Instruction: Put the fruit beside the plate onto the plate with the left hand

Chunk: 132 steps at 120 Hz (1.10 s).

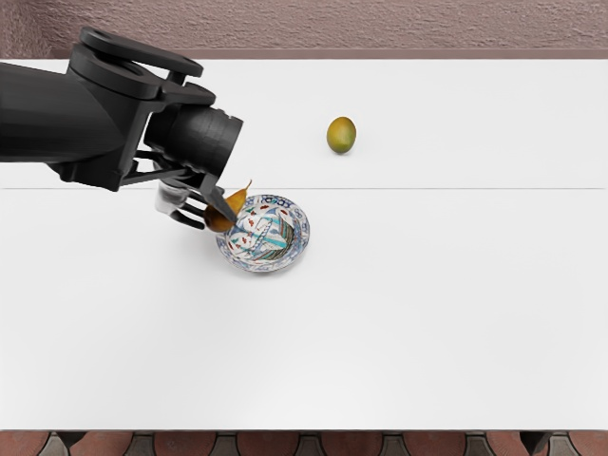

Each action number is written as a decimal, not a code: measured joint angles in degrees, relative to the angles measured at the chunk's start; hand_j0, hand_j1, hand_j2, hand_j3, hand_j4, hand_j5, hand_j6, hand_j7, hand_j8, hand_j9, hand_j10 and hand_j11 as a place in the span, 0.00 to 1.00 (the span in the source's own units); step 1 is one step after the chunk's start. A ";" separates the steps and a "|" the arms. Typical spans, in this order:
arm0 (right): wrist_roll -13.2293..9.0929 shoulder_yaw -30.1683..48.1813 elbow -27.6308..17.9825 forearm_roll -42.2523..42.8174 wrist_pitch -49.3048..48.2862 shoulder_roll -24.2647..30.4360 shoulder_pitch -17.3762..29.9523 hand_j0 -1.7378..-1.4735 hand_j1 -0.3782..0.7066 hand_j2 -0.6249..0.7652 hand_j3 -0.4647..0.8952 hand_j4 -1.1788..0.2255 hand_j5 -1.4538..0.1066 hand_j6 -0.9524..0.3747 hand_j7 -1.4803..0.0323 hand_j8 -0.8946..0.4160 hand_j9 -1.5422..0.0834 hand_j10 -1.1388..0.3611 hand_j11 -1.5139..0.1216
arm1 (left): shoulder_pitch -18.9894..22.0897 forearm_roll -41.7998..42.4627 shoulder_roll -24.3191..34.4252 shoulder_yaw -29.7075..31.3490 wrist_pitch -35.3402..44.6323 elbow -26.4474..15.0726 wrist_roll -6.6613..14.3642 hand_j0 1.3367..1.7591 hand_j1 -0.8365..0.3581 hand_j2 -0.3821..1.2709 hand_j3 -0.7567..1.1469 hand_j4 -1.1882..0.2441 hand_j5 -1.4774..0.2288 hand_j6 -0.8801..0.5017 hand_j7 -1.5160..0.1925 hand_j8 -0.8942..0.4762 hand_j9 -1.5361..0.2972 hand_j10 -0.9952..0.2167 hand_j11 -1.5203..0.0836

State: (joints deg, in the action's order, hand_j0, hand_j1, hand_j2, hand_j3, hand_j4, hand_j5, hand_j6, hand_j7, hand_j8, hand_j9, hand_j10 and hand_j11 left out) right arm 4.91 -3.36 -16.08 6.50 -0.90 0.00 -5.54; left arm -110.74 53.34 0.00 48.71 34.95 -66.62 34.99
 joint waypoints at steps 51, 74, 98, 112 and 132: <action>0.01 -0.01 0.00 0.01 -0.01 0.00 0.00 0.30 0.04 0.45 0.34 0.83 0.92 0.71 0.97 0.67 0.94 0.75 0.91 | 0.52 -1.89 0.00 -1.99 0.03 -0.08 0.01 0.76 0.54 0.36 0.40 0.50 0.49 0.35 0.52 0.37 0.50 0.43 0.56; 0.01 -0.01 0.00 0.00 -0.01 0.00 0.00 0.30 0.04 0.45 0.34 0.83 0.92 0.71 0.97 0.67 0.94 0.75 0.91 | 0.53 -3.10 0.00 -2.03 0.05 -0.09 0.01 0.76 0.74 0.29 0.40 0.64 0.66 0.47 0.68 0.48 0.65 0.60 0.73; 0.01 -0.02 0.00 0.00 -0.01 0.00 0.00 0.30 0.04 0.45 0.34 0.83 0.92 0.71 0.97 0.67 0.94 0.75 0.91 | 0.45 -3.50 0.00 -2.66 0.05 -0.09 0.01 0.76 0.87 0.26 0.40 0.74 0.77 0.55 0.79 0.57 0.75 0.72 0.85; 0.01 -0.02 0.00 0.00 -0.01 0.00 0.00 0.30 0.04 0.45 0.34 0.83 0.92 0.71 0.97 0.67 0.94 0.75 0.91 | 1.00 -4.74 0.00 -2.39 0.05 -0.09 0.01 0.76 0.92 0.25 0.40 0.78 0.81 0.59 0.83 0.60 0.78 0.76 0.89; 0.01 0.00 0.00 0.00 0.00 0.00 0.00 0.30 0.04 0.45 0.34 0.83 0.92 0.71 0.97 0.67 0.94 0.75 0.91 | 1.40 -8.75 5.46 -2.26 -1.28 -0.09 0.01 0.76 0.96 0.24 0.40 0.80 0.84 0.61 0.86 0.63 0.81 0.79 0.92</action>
State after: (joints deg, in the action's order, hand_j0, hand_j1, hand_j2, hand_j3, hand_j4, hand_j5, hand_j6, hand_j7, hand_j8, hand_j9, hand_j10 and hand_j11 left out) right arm 4.92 -3.36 -16.08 6.50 -0.90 0.00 -5.54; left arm -109.34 44.59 5.46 46.44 33.67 -66.71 35.00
